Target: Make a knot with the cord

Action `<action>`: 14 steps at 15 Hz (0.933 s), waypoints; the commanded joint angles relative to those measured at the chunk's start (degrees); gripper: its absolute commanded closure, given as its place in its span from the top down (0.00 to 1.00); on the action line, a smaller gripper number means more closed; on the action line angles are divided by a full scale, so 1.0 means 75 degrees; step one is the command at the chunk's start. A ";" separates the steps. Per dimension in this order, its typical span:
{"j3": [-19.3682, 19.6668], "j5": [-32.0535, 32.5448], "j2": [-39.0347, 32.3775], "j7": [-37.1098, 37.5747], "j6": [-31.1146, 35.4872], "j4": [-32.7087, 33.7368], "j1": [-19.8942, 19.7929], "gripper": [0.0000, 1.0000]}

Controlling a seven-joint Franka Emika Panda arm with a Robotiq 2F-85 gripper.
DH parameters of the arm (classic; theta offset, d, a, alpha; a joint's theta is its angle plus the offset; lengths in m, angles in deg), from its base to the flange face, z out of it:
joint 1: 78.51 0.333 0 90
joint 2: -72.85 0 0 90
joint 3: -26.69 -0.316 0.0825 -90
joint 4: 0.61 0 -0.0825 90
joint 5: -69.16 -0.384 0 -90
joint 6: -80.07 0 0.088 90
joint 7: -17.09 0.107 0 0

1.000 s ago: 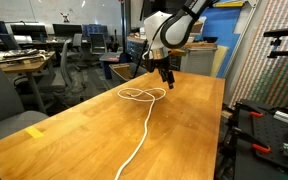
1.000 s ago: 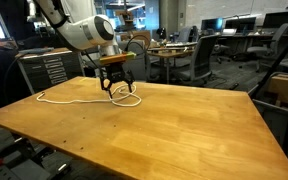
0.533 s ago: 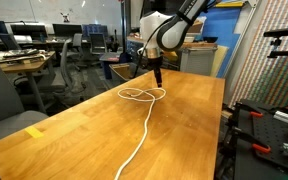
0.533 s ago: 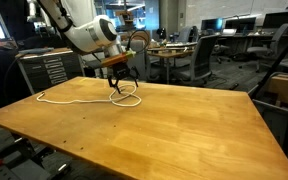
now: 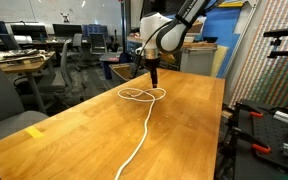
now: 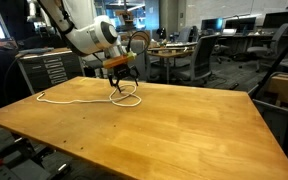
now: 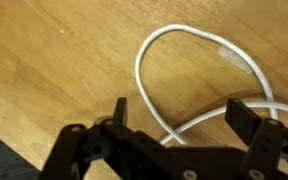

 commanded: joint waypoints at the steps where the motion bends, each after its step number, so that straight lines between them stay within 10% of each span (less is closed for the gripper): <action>1: -0.0331 -0.0573 -0.0256 -0.0888 -0.0134 0.0325 -0.0391 1.00; 14: -0.0717 -0.1321 -0.1492 -0.1648 -0.0768 0.2704 -0.0476 1.00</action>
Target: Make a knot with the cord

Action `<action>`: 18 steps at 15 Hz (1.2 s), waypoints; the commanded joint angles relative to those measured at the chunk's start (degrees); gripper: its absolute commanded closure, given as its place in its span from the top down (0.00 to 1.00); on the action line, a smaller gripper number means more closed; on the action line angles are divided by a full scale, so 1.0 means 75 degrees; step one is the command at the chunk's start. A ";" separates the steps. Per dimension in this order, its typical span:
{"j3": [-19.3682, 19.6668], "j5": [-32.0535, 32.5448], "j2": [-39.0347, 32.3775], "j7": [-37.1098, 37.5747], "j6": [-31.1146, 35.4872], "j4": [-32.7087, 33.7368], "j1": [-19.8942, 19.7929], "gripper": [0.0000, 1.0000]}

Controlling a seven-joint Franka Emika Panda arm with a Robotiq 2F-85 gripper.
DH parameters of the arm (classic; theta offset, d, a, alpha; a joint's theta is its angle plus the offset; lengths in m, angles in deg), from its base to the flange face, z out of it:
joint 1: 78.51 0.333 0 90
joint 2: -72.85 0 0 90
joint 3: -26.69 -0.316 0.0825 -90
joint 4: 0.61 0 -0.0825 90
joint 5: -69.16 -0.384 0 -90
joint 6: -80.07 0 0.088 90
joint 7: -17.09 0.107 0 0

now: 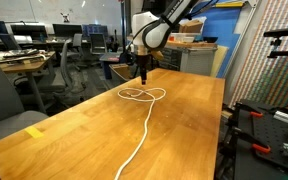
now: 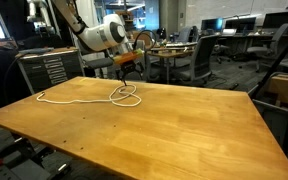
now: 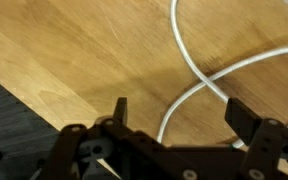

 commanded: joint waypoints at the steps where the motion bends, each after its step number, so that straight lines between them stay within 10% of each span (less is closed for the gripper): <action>1: -0.0344 -0.0682 -0.0634 -0.0152 -0.0579 0.1015 -0.0104 1.00; 7: 0.0085 -0.0581 -0.1739 0.0735 -0.0608 0.2174 0.0350 0.99; 18: 0.0438 -0.0737 -0.2587 0.1752 -0.1349 0.3494 0.0512 0.10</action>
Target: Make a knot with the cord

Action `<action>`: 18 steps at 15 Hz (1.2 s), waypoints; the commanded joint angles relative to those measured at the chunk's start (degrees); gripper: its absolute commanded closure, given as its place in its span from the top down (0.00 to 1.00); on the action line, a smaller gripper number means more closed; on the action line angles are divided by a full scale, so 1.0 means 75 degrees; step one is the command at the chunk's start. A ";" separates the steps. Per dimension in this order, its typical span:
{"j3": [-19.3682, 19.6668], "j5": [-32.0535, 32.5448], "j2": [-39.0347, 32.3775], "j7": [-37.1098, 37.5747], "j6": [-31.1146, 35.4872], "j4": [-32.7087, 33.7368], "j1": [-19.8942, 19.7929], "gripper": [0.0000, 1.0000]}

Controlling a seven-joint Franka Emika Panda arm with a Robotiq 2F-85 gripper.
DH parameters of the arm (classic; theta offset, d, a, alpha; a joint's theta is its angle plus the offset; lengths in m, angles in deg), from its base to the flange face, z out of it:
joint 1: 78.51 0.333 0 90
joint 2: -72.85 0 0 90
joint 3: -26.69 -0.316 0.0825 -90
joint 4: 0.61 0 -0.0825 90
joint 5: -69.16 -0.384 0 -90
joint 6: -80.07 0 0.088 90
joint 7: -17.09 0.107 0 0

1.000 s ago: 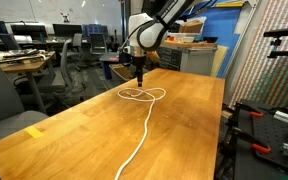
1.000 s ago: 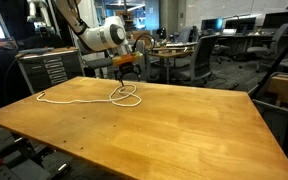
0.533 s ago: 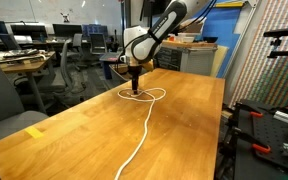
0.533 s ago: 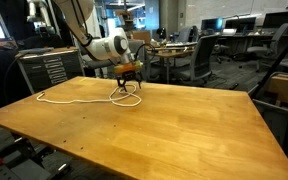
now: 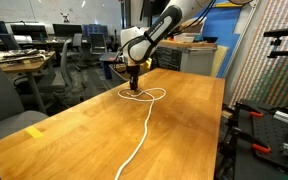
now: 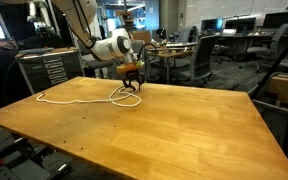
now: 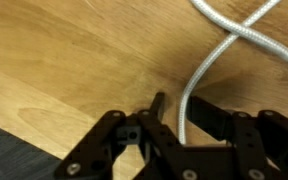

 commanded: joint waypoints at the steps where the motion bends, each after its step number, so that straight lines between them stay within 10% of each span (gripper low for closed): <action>1: 0.0121 -0.0155 -0.0438 0.0291 -0.0421 0.0726 0.0059 0.15; 4: 0.0086 -0.0234 -0.0409 0.0403 -0.0669 0.0810 0.0030 0.37; 9: -0.0196 -0.0267 0.0661 -0.0090 -0.0838 0.0093 -0.0059 0.20; 18: -0.0199 0.0065 0.0796 -0.0260 -0.0585 -0.0051 0.0184 0.91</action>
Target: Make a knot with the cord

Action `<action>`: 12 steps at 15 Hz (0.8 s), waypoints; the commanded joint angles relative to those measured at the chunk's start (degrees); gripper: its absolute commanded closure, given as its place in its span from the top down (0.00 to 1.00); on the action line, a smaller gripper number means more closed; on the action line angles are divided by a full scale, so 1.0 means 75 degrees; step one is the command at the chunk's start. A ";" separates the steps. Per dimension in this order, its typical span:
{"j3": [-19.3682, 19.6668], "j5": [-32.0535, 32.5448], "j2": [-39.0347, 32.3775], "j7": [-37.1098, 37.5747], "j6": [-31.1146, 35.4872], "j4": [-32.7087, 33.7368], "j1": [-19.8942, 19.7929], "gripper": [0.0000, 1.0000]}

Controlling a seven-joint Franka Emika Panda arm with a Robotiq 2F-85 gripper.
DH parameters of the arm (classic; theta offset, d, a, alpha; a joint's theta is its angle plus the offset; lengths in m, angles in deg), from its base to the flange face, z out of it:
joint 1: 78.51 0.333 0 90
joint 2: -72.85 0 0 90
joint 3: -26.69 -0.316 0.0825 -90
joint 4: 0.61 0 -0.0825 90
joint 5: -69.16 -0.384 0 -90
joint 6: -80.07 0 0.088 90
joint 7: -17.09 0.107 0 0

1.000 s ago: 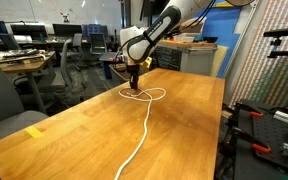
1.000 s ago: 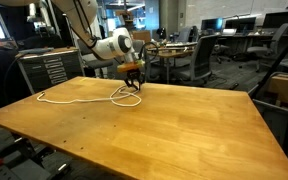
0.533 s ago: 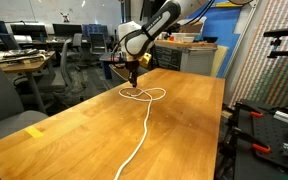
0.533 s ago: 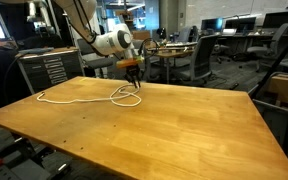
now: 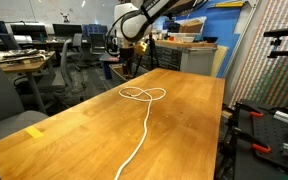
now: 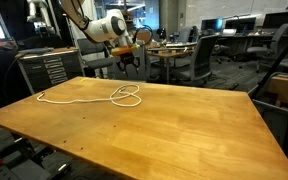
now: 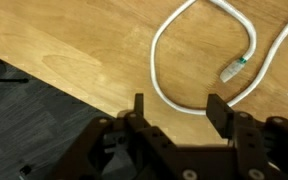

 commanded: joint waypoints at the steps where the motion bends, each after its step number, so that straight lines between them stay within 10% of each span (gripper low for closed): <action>1: 0.0270 0.0323 -0.0164 -0.0036 0.0189 -0.0250 0.0222 0.98; 12: 0.0476 0.0214 -0.1027 0.0470 0.0486 -0.0033 0.0164 1.00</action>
